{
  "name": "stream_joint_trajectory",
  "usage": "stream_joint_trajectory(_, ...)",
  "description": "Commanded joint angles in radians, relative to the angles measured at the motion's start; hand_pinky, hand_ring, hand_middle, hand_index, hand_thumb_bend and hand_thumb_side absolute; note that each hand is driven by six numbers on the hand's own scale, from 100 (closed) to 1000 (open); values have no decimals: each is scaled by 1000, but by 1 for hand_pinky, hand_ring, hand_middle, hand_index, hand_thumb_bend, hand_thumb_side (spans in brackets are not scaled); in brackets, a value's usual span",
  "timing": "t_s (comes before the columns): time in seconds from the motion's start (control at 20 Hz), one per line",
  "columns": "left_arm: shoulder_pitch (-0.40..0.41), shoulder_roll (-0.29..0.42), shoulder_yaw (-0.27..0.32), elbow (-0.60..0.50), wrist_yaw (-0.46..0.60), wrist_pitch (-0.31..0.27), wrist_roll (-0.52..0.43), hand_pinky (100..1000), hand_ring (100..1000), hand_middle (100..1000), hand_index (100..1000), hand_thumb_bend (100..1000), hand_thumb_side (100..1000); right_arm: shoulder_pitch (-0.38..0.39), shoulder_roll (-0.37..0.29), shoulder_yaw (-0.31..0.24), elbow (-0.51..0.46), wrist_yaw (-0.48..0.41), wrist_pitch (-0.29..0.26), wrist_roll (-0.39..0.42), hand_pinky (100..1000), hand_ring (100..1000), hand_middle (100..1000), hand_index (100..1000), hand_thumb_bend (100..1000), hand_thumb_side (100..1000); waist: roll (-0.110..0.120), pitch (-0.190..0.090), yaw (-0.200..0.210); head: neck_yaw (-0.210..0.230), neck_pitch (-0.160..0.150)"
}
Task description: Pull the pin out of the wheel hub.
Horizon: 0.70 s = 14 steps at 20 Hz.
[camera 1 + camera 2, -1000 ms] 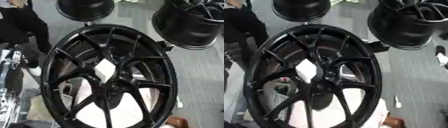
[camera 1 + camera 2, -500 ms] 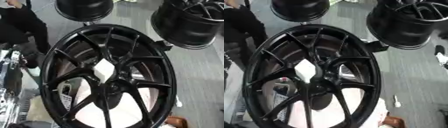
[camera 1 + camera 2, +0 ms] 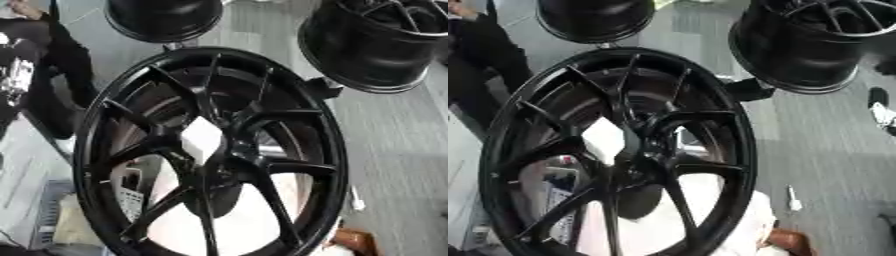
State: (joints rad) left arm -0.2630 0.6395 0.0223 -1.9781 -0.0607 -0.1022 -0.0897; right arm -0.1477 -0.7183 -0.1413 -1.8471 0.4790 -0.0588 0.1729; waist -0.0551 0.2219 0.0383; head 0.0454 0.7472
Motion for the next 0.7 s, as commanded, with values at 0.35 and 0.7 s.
stream_joint_trajectory(0.35, -137, 352, -154, -22, -112, -70, -191, 849, 813, 768, 809, 100, 548, -8, -50, -3, -16, 7, -2, 4, 885, 755, 660, 752, 100, 241, 16, -13, -12, 5, 3)
stream_joint_trajectory(0.7, -237, 485, -280, -22, -191, -93, -339, 836, 796, 726, 813, 128, 535, -19, -58, 11, -12, 5, -9, 14, 885, 754, 660, 752, 100, 242, 26, -14, -22, 14, 4)
